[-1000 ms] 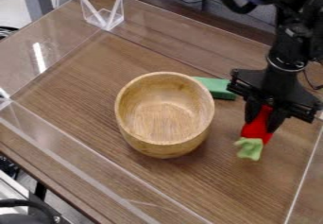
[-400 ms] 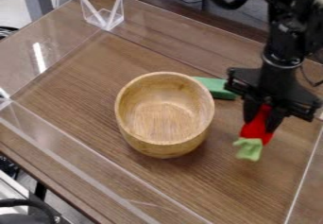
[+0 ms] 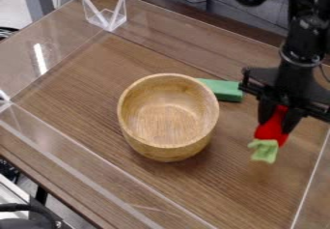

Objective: Move the red fruit to the left

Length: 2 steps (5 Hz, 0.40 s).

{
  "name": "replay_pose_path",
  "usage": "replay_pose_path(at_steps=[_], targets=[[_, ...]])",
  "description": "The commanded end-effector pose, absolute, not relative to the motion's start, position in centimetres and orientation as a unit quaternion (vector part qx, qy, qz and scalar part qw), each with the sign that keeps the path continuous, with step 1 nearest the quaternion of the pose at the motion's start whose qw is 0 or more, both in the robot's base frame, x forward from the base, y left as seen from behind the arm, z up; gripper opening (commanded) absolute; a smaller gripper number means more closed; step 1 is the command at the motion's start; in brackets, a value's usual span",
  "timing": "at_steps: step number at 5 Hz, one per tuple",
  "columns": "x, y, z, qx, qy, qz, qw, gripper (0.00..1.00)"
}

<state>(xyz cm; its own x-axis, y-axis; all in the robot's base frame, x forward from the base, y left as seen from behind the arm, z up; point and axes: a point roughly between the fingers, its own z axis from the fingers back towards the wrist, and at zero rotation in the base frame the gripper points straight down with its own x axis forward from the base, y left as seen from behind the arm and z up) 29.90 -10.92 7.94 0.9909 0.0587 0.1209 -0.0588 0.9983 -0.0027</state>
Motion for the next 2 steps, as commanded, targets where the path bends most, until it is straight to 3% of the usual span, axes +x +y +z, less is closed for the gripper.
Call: replay_pose_path(at_steps=[1, 2], targets=[[29.9, -9.5, 12.3, -0.011, -0.118, 0.064, 0.991, 0.0], [29.0, -8.4, 12.9, -0.015, -0.125, 0.103, 0.987, 0.0]])
